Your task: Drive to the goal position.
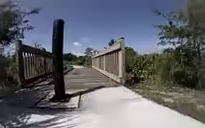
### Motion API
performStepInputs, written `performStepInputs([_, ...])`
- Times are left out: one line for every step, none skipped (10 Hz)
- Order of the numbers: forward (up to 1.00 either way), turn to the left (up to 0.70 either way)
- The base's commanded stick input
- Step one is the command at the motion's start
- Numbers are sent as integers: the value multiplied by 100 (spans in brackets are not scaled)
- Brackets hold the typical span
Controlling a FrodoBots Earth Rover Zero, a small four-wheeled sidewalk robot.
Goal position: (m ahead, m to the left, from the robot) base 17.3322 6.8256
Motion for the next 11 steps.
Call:
performStepInputs([70,0])
performStepInputs([70,0])
performStepInputs([70,0])
performStepInputs([70,0])
performStepInputs([70,0])
performStepInputs([70,0])
performStepInputs([70,0])
performStepInputs([70,0])
performStepInputs([70,0])
performStepInputs([70,0])
performStepInputs([70,22])
